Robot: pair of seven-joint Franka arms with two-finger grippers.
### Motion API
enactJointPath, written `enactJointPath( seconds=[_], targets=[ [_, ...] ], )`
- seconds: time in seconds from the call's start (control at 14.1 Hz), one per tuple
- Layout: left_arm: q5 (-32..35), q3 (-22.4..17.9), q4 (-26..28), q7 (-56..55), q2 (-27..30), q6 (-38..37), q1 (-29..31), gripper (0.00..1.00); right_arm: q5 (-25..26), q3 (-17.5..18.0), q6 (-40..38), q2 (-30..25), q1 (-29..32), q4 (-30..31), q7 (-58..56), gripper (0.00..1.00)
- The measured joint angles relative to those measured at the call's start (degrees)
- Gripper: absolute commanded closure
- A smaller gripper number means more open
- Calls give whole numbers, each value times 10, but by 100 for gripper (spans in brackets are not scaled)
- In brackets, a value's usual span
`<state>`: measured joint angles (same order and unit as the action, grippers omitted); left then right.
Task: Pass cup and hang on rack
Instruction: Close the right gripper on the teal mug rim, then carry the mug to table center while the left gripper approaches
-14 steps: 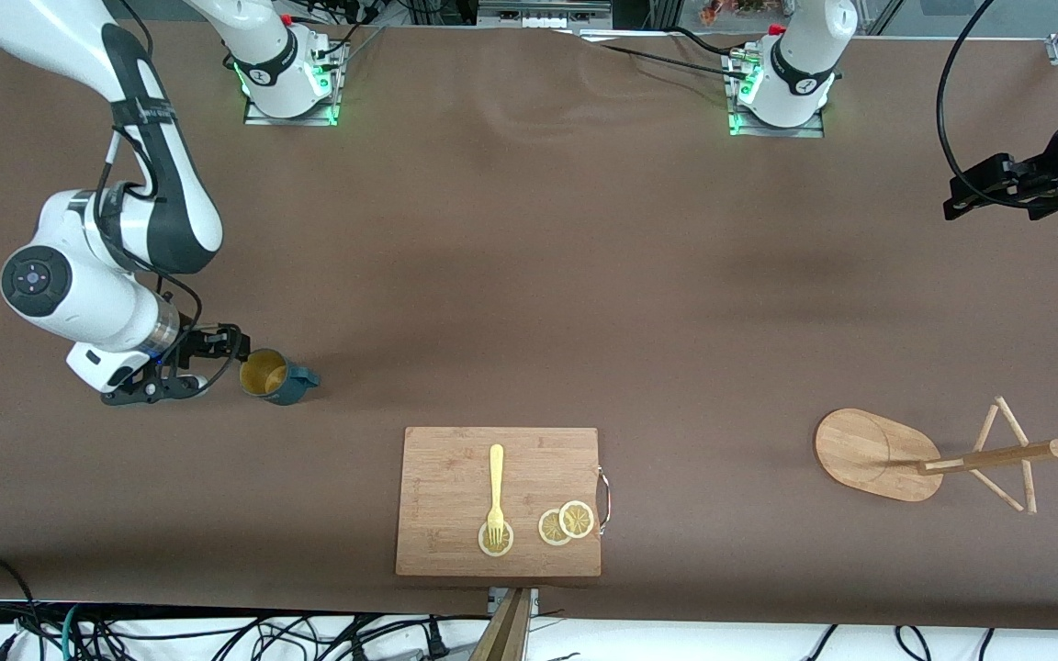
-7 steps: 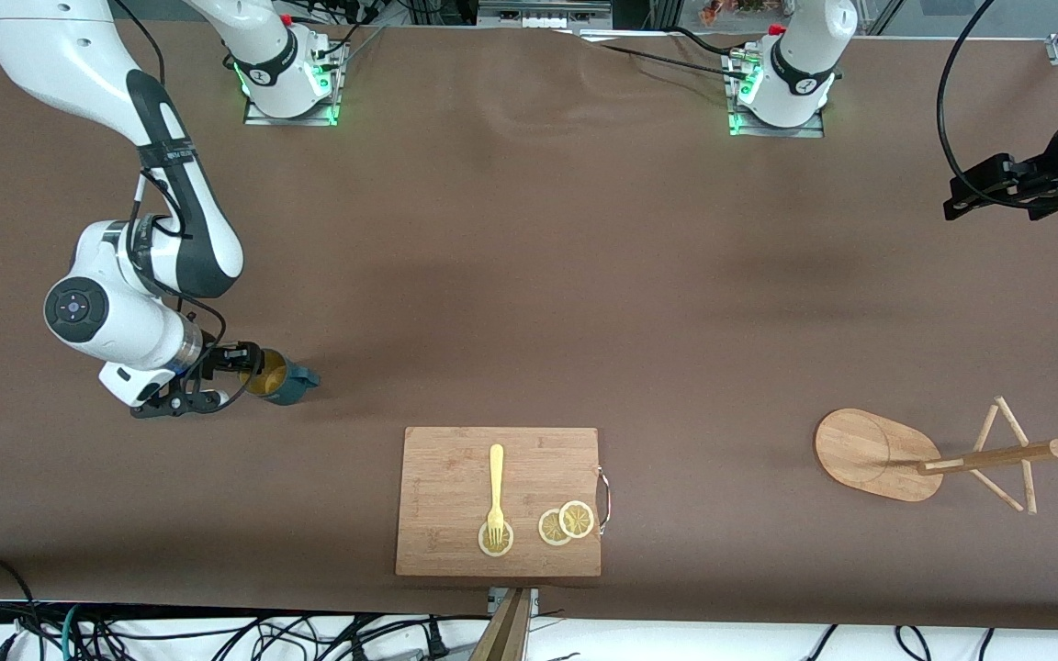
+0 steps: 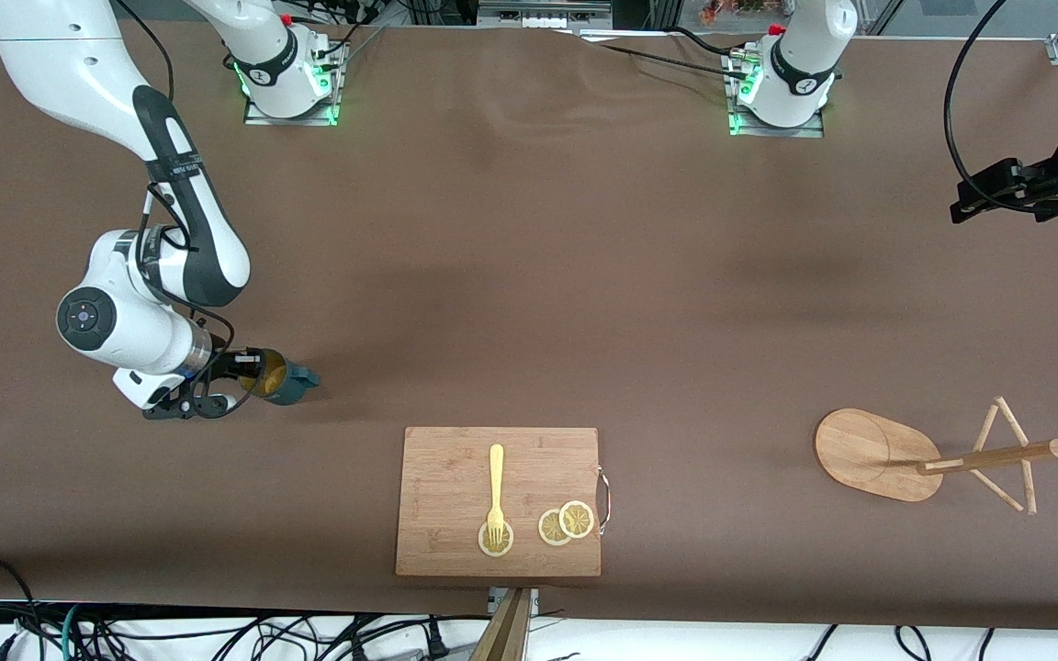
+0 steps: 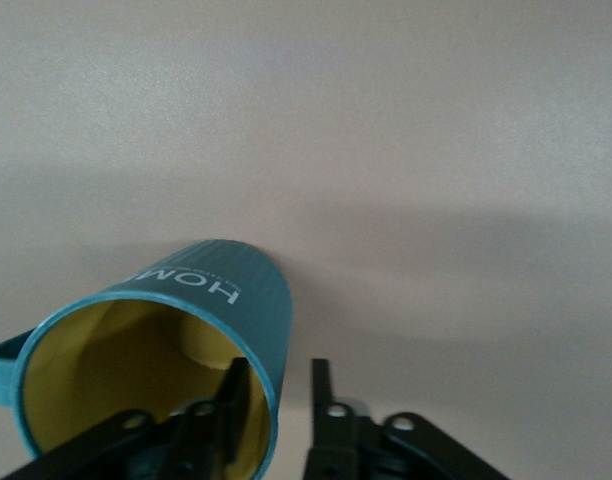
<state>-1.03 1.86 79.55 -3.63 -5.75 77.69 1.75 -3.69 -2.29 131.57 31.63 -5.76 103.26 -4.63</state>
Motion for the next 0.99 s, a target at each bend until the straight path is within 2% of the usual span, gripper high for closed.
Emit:
enactJointPath(
  seconds=[0.35,0.57,0.71,0.85,0.99],
  targets=[
    [0,0,0,0,0,0,3,0,-1,6,-6,1,-2,-3,-1,95],
    [0,0,0,0,0,0,3,0,-25,36,-48,-6,-4,-25,7,95],
    [0,0,0,0,0,0,3,0,-30,65,-95,-18,-11,-56,53,95],
    [-1,0,0,0,-1,0,3,0,-26,83,-148,-27,-44,-102,132,95],
    [-1,1,0,0,-1,0,3,0,2,87,-187,-28,-105,-145,214,95]
  ],
)
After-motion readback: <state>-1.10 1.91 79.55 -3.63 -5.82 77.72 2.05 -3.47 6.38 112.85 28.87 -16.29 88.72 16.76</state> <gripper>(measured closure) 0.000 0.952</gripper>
